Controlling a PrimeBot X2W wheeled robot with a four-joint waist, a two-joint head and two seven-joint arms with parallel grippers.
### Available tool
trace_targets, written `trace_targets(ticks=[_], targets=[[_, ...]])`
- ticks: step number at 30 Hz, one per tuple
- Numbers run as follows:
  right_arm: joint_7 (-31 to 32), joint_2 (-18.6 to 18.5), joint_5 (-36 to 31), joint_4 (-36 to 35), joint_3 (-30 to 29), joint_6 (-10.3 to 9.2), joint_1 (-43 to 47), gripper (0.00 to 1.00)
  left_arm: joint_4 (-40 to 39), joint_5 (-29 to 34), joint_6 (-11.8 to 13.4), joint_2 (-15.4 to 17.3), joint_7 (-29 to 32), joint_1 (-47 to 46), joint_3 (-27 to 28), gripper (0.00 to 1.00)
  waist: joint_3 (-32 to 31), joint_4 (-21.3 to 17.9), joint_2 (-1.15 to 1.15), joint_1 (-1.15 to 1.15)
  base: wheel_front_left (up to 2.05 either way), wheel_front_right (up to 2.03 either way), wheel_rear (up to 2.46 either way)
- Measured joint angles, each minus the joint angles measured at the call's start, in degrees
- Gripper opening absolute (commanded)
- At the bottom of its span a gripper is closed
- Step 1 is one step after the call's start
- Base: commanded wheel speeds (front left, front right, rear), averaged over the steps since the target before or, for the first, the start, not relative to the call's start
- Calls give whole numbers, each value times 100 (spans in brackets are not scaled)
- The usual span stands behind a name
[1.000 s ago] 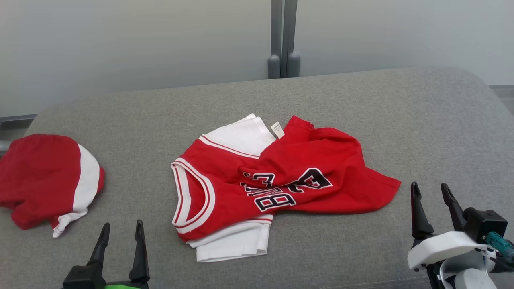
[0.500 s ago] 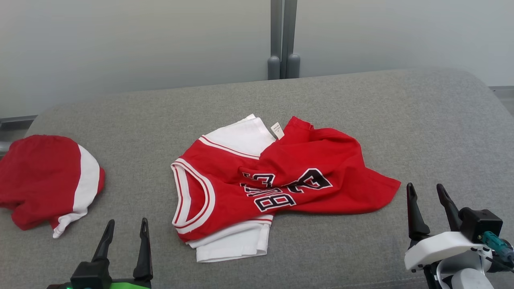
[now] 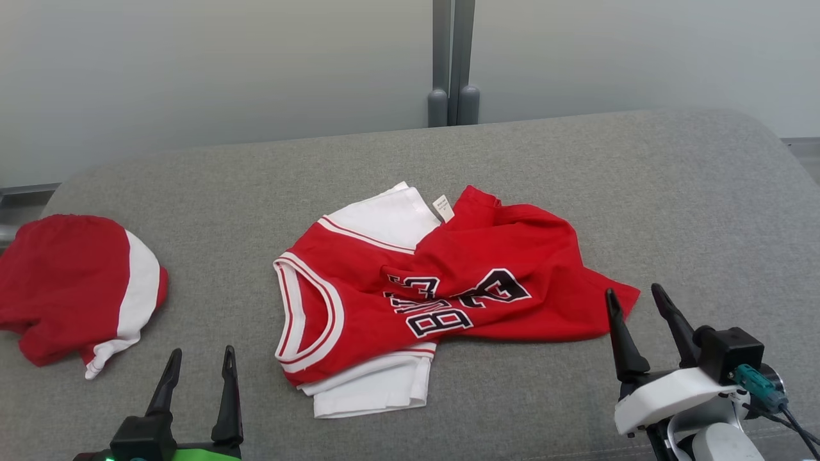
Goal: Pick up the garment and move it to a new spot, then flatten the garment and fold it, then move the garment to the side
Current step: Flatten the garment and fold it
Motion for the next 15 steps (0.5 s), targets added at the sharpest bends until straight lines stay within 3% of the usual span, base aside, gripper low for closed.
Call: trace_targets(ticks=[15], targets=[[-105, -336, 375, -337, 485, 0, 122, 100, -48, -35, 2, -24, -1, 1, 36, 100, 9, 9, 0, 0, 0, 0, 0]])
